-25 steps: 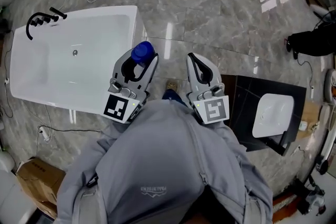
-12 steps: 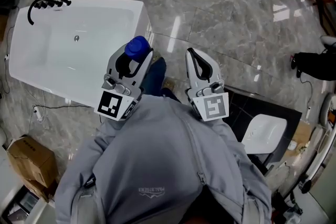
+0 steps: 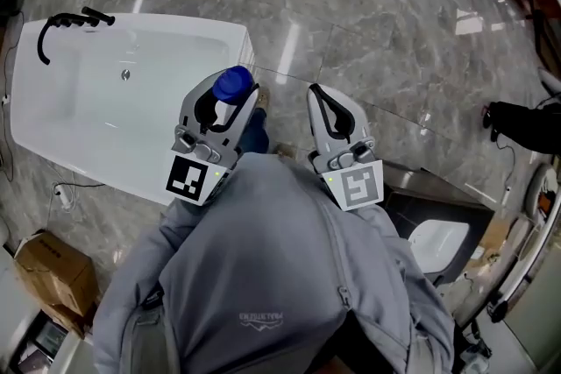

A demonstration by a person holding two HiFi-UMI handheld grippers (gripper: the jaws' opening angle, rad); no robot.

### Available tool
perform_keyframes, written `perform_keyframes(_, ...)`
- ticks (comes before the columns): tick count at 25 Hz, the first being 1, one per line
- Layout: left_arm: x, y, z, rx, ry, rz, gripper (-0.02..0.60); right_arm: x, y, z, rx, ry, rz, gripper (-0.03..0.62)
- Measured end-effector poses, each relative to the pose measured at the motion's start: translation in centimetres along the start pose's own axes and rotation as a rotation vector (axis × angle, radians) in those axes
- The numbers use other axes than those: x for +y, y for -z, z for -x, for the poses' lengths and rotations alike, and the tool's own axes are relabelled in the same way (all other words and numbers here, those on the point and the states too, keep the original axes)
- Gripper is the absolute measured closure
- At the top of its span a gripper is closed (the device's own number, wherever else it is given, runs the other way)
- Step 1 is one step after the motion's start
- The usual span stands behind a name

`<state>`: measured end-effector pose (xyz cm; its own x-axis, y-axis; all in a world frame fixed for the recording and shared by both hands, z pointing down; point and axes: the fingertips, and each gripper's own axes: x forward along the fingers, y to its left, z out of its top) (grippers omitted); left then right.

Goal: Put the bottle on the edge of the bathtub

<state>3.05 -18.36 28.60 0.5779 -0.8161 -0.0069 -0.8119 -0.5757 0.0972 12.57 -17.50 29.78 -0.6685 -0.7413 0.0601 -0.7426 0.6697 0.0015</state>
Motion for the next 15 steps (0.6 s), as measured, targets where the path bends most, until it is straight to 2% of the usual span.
perform_keyframes(2,2.0,0.4,-1.1,0.027,0.004,0.001,0.427,-0.5,0.2,-2.7,0.016,-0.022,0.007,0.591)
perform_keyframes(9,7.6,0.6,-4.6,0.037,0.03,-0.004,0.426,-1.9,0.8,-9.7,0.038,-0.051,0.033,0.591)
perform_keyframes(15,10.4,0.3,-6.2,0.018,-0.037,-0.01,0.427,-2.7,1.0,-12.8,0.057,-0.09,0.042,0.591)
